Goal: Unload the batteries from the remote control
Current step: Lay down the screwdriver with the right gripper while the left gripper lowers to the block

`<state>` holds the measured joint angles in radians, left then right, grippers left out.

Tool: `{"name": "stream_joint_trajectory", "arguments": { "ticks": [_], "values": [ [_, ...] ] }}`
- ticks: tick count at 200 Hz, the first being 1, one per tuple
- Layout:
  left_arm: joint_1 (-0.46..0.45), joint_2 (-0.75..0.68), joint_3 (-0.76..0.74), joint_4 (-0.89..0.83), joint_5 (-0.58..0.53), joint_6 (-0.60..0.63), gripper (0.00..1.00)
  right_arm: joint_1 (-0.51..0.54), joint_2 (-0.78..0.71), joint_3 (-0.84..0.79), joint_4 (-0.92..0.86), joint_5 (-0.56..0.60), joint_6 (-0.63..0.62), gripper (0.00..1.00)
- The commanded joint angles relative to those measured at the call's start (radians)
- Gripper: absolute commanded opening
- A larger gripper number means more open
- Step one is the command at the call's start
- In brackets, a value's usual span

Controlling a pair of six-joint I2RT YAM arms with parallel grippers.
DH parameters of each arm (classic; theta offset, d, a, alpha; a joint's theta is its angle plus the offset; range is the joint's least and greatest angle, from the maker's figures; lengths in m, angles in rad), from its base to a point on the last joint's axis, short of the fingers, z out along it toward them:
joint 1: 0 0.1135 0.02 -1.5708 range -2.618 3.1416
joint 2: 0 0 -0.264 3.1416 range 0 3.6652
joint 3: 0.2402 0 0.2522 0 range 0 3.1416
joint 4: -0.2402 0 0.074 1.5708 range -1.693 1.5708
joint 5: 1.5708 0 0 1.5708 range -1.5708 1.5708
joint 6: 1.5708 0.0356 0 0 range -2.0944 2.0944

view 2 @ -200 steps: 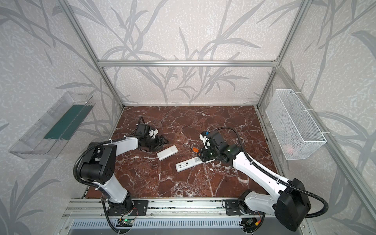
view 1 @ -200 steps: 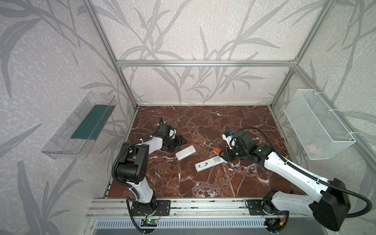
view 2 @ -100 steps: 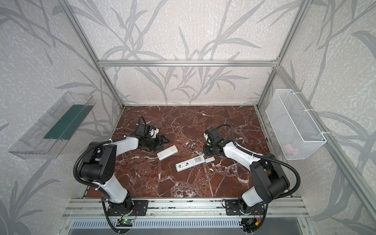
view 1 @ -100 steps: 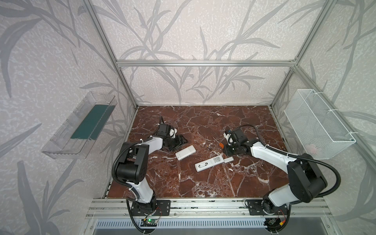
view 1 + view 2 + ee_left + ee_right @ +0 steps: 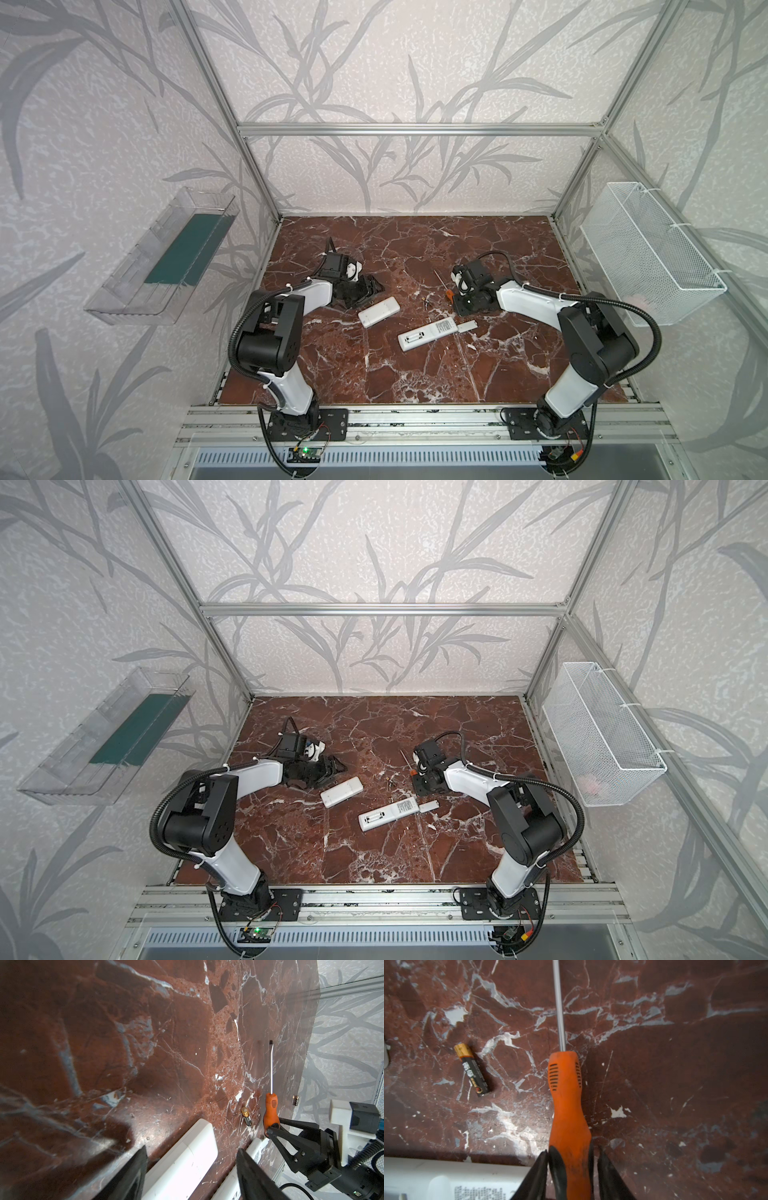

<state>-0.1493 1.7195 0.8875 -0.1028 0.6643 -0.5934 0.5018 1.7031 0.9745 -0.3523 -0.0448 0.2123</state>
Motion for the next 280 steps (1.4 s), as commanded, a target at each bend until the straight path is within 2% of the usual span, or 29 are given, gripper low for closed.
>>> {"name": "stream_joint_trajectory", "arguments": {
  "ticks": [1, 31, 50, 81, 111, 127, 158, 280],
  "values": [
    [0.003, -0.021, -0.006, -0.031, -0.001, 0.024, 0.70, -0.005, -0.002, 0.036, -0.037, 0.024, -0.012, 0.48],
    [0.000, -0.043, -0.038, -0.035, 0.003, 0.018, 0.70, -0.005, -0.012, 0.041, -0.055, 0.033, -0.005, 0.70],
    [-0.021, -0.068, -0.035, -0.080, -0.006, 0.064, 0.70, -0.005, -0.055, 0.043, -0.066, 0.019, 0.003, 0.74],
    [-0.134, -0.100, 0.108, -0.357, -0.191, 0.345, 0.75, -0.006, -0.124, 0.039, -0.075, -0.041, 0.030, 0.75],
    [-0.237, -0.066, 0.238, -0.562, -0.359, 0.638, 0.81, -0.005, -0.191, 0.005, -0.061, -0.086, 0.049, 0.75],
    [-0.264, -0.035, 0.287, -0.630, -0.426, 0.712, 0.84, -0.005, -0.230, -0.017, -0.061, -0.093, 0.057, 0.75],
    [-0.272, 0.009, 0.332, -0.699, -0.492, 0.744, 0.86, -0.006, -0.291, -0.035, -0.084, -0.113, 0.057, 0.75],
    [-0.325, 0.037, 0.217, -0.683, -0.560, 0.724, 0.89, -0.005, -0.354, -0.037, -0.081, -0.134, 0.063, 0.75]
  ]
}}
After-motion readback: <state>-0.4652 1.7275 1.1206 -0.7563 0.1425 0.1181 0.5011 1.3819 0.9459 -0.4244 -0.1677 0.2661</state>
